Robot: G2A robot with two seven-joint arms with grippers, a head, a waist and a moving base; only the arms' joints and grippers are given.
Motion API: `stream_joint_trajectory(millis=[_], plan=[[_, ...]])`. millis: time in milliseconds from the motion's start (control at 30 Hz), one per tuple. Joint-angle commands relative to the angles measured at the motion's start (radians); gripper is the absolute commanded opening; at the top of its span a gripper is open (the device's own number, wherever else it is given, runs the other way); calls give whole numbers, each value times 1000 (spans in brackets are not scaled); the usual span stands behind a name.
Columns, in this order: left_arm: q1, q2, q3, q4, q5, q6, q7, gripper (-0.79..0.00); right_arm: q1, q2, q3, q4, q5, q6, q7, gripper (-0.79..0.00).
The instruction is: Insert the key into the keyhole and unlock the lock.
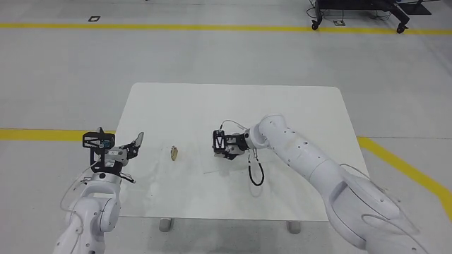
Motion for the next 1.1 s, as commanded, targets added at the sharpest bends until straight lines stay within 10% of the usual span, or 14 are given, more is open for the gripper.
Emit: stream_joint_trajectory(millis=[0,1067], plan=[[0,0,0,0,0,0,0,0,8,-6,-9,17,-12,-5,-25,-785],[0,0,0,0,0,0,0,0,16,-6,-38,105,-129,117,-357,-785]])
